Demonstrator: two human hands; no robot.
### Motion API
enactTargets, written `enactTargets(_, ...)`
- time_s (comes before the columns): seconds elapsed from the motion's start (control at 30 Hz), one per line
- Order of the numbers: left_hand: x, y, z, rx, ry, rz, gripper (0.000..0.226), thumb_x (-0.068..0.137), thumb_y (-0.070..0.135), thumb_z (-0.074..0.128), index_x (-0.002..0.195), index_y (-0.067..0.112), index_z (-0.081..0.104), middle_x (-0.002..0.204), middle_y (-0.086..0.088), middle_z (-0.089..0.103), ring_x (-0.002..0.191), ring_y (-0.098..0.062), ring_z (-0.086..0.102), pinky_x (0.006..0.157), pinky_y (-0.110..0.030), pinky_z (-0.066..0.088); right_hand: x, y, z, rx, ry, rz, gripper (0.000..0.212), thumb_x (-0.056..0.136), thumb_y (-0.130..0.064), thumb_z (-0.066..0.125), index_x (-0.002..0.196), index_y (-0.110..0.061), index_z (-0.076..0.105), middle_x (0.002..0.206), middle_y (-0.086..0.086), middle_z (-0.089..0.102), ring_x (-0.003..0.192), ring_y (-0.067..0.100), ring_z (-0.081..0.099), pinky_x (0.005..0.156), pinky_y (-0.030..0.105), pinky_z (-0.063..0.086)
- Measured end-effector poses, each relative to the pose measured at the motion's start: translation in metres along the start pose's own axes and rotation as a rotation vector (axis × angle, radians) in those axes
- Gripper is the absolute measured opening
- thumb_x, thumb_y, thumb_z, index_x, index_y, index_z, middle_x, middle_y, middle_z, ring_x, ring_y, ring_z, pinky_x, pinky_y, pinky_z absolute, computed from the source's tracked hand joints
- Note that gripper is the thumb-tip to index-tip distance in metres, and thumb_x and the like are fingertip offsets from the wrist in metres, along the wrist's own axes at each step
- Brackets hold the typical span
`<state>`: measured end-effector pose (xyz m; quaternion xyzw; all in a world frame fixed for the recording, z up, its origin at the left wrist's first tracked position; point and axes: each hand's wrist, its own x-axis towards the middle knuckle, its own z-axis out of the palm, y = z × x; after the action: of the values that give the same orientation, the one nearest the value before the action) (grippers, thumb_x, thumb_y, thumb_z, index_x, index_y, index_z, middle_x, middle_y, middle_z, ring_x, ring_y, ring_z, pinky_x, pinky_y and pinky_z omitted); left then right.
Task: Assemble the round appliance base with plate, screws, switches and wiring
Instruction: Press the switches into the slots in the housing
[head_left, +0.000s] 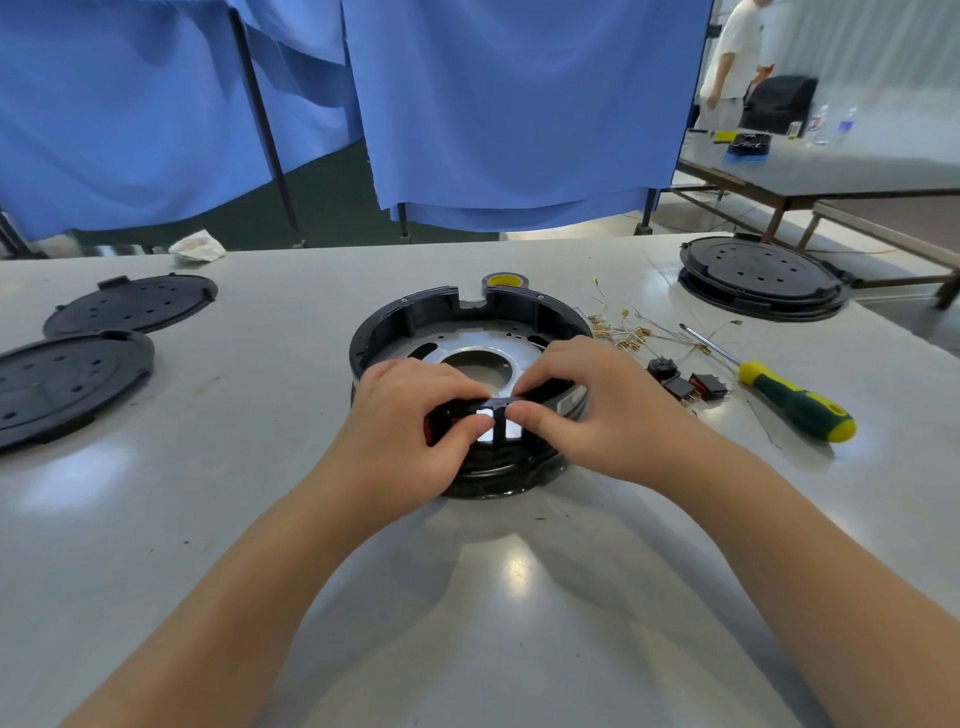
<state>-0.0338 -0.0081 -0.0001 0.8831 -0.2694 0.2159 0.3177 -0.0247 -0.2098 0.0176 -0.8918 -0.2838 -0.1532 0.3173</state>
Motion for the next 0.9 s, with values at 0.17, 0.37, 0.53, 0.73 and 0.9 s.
enactTargets(0.17,0.000,0.000,0.002,-0.009,0.002,-0.007,0.019,0.081,0.026,0.066,0.096,0.018,0.075,0.086,0.015,0.070,0.085,-0.013,0.063,0.088,-0.050,0.045,0.003,0.008,-0.009,0.086,0.163,0.069,0.009,0.088,-0.031,0.062,0.086,-0.026,0.069,0.084,-0.015,0.061,0.086,0.003,0.054,0.079,0.024,0.043)
enactTargets(0.37,-0.001,0.001,0.002,-0.005,0.010,0.005,0.017,0.083,0.029,0.064,0.093,0.020,0.075,0.085,0.016,0.070,0.082,-0.007,0.061,0.088,-0.046,0.046,0.003,0.058,-0.028,-0.417,0.265,0.622,0.024,0.086,-0.025,0.057,0.107,-0.014,0.061,0.106,0.007,0.059,0.104,0.029,0.052,0.087,0.038,0.044)
enactTargets(0.53,-0.001,0.001,0.002,0.008,0.002,0.009,0.017,0.084,0.029,0.064,0.092,0.020,0.075,0.084,0.015,0.070,0.082,-0.012,0.063,0.087,-0.047,0.047,-0.004,0.078,-0.029,-0.560,0.010,0.939,0.044,0.083,-0.028,0.062,0.122,-0.010,0.051,0.120,0.014,0.051,0.114,0.035,0.046,0.086,0.038,0.043)
enactTargets(0.73,-0.002,0.000,0.003,0.001,0.009,0.009,0.014,0.084,0.025,0.067,0.093,0.019,0.075,0.084,0.014,0.070,0.081,-0.013,0.063,0.086,-0.048,0.047,-0.002,0.080,-0.029,-0.529,0.015,0.909,0.023,0.083,-0.019,0.063,0.105,-0.014,0.062,0.104,0.010,0.064,0.104,0.030,0.054,0.074,0.032,0.046)
enactTargets(0.9,-0.002,0.001,0.002,-0.006,0.002,0.003,0.015,0.084,0.027,0.066,0.093,0.019,0.075,0.083,0.016,0.069,0.081,-0.011,0.062,0.086,-0.047,0.047,-0.001,0.073,-0.032,-0.230,0.152,0.843,0.022,0.077,-0.026,0.068,0.095,-0.018,0.059,0.095,0.001,0.064,0.093,0.023,0.060,0.079,0.035,0.050)
